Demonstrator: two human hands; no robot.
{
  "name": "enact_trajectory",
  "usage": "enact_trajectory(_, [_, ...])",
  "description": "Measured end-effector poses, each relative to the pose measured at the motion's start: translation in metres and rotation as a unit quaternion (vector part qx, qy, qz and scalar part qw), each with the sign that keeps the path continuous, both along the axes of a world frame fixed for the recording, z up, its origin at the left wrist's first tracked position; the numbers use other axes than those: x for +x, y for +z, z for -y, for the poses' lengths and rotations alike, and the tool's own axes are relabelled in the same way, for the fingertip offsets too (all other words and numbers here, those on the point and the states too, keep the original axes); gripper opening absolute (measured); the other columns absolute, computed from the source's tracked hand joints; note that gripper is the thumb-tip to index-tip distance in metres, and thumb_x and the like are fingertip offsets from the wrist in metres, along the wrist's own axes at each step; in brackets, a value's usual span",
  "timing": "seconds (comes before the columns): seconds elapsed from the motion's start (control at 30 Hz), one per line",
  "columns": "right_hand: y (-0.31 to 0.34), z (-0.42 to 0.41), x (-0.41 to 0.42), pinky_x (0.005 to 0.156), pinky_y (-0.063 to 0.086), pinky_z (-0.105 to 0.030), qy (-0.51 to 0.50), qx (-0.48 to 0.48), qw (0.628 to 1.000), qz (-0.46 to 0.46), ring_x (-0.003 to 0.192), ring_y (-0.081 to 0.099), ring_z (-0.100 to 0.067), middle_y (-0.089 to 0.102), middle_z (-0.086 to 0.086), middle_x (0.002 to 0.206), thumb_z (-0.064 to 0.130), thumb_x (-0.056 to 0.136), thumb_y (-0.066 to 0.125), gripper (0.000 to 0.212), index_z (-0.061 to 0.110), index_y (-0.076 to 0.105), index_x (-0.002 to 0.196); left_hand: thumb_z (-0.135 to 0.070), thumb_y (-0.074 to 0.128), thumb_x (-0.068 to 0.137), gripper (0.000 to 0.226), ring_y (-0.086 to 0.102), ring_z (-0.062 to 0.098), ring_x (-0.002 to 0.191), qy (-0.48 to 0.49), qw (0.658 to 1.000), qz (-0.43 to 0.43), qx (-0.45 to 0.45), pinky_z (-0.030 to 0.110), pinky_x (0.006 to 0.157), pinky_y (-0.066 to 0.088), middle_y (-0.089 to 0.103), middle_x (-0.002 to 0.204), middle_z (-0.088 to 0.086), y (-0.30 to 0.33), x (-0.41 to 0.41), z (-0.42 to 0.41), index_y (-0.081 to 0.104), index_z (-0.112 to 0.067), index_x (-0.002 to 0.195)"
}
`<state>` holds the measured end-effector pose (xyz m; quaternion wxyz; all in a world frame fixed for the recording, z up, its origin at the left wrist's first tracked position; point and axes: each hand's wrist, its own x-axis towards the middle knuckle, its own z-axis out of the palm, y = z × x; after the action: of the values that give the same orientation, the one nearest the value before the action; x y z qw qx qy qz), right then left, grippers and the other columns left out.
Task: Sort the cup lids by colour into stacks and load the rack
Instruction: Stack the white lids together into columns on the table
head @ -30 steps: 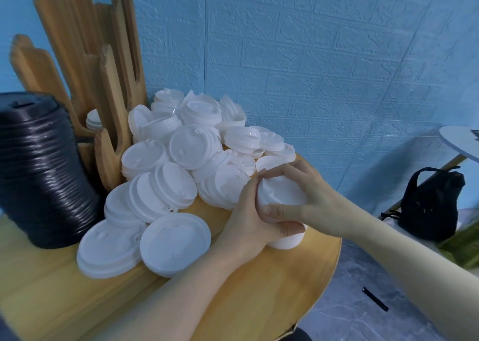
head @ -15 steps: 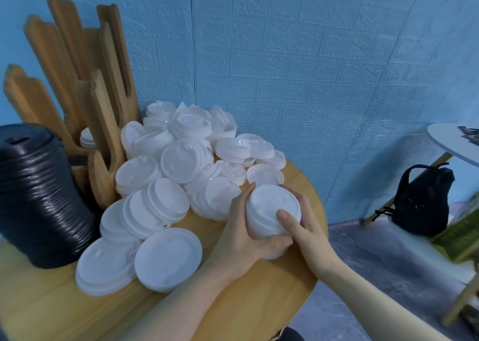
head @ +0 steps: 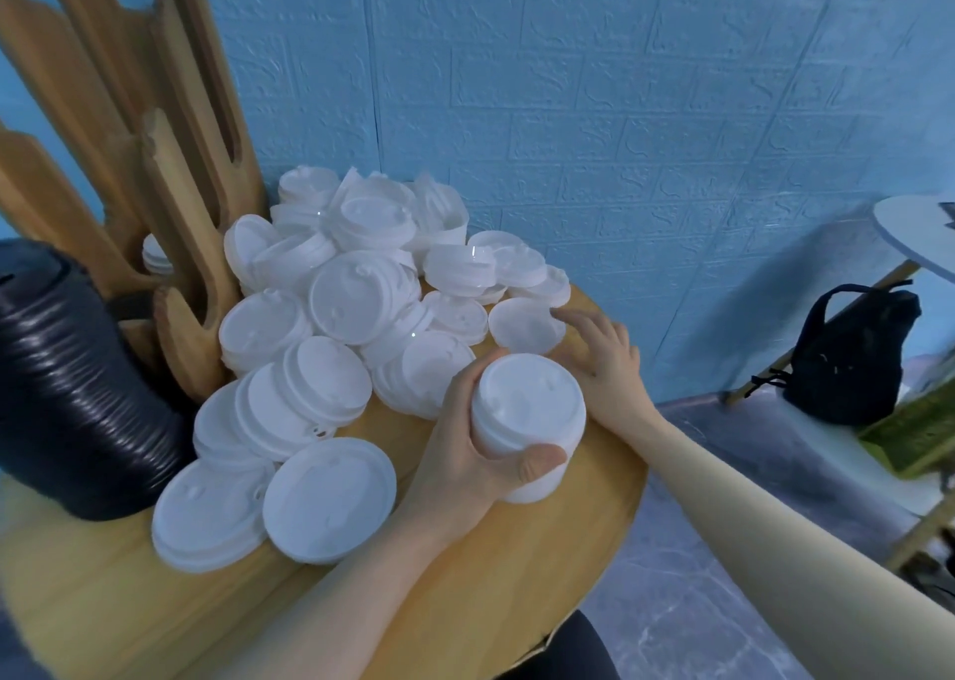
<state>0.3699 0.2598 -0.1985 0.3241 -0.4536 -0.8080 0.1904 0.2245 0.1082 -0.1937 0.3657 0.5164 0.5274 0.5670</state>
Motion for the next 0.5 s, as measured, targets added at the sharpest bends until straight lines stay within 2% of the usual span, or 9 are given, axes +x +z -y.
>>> enact_trajectory(0.07, [-0.006,-0.011,-0.006,0.107,0.019,-0.040,0.000,0.007,0.997,0.081,0.134,0.029,-0.019,0.043,0.007,0.144,0.038,0.090,0.059,0.048,0.037,0.049,0.137,-0.049,0.084,0.056,0.088,0.050,-0.005,0.125,0.002,1.000,-0.001,-0.003,0.014,0.097,0.044,0.055,0.128,-0.030,-0.001,-0.001,-0.001,0.043,-0.039,0.133])
enact_trajectory(0.13, [-0.008,-0.013,-0.009,0.106,0.016,-0.038,-0.007,0.029,0.995,0.100,0.136,0.026,-0.020,0.043,0.005,0.144,0.035,0.092,0.061,0.035,0.035,0.060,0.127,-0.049,0.084,0.056,0.089,0.049,-0.006,0.125,0.002,1.000,-0.004,-0.005,0.014,0.098,0.044,0.054,0.127,-0.032,-0.002,-0.001,0.001,0.042,-0.040,0.133])
enact_trajectory(0.2, [-0.009,-0.014,-0.009,0.101,0.017,-0.034,-0.008,0.064,0.994,0.087,0.133,0.031,-0.020,0.052,0.004,0.137,0.038,0.091,0.059,0.023,0.030,0.072,0.108,-0.048,0.084,0.056,0.089,0.049,-0.006,0.125,0.001,1.000,-0.010,-0.006,0.012,0.097,0.043,0.054,0.127,-0.032,-0.002,-0.002,0.000,0.042,-0.040,0.133])
enact_trajectory(0.3, [-0.006,-0.008,-0.008,0.087,0.017,-0.027,-0.001,0.113,0.992,0.065,0.117,0.043,-0.017,0.066,0.008,0.114,0.038,0.085,0.064,0.017,0.025,0.076,0.088,-0.050,0.084,0.057,0.091,0.048,-0.005,0.127,-0.002,1.000,-0.011,-0.003,0.015,0.099,0.043,0.053,0.133,-0.025,-0.002,-0.002,0.000,0.041,-0.038,0.136])
enact_trajectory(0.37, [0.006,0.002,-0.008,0.083,0.022,-0.025,-0.035,0.095,0.994,-0.036,0.102,0.048,-0.013,0.068,0.018,0.094,0.026,0.085,0.072,0.004,0.024,0.075,0.082,-0.052,0.083,0.057,0.092,0.046,-0.005,0.128,-0.005,1.000,-0.013,0.000,0.018,0.102,0.044,0.051,0.137,-0.021,-0.003,-0.002,0.000,0.040,-0.040,0.137])
enact_trajectory(0.4, [0.015,0.010,-0.007,0.080,0.028,-0.023,-0.057,0.042,0.990,-0.122,0.093,0.051,-0.010,0.067,0.023,0.082,0.020,0.086,0.073,0.008,0.025,0.073,0.080,-0.053,0.084,0.057,0.092,0.046,-0.005,0.129,-0.006,1.000,-0.013,0.000,0.020,0.103,0.044,0.050,0.137,-0.023,-0.004,-0.002,0.000,0.039,-0.043,0.136])
enact_trajectory(0.43, [0.026,0.018,-0.006,0.076,0.035,-0.018,-0.068,-0.035,0.973,-0.217,0.082,0.054,-0.006,0.065,0.024,0.071,0.016,0.087,0.071,0.013,0.025,0.070,0.078,-0.053,0.084,0.056,0.092,0.045,-0.005,0.129,-0.007,1.000,-0.013,0.000,0.021,0.104,0.044,0.050,0.136,-0.025,-0.005,-0.003,0.000,0.039,-0.045,0.136])
enact_trajectory(0.5, [0.046,0.034,0.003,0.062,0.042,-0.016,-0.054,-0.188,0.901,-0.386,0.062,0.054,-0.002,0.063,0.017,0.063,0.013,0.090,0.066,0.010,0.019,0.068,0.082,-0.055,0.084,0.056,0.092,0.044,-0.006,0.130,-0.007,1.000,-0.016,0.003,0.022,0.105,0.043,0.049,0.135,-0.029,-0.005,-0.002,0.001,0.039,-0.047,0.136])
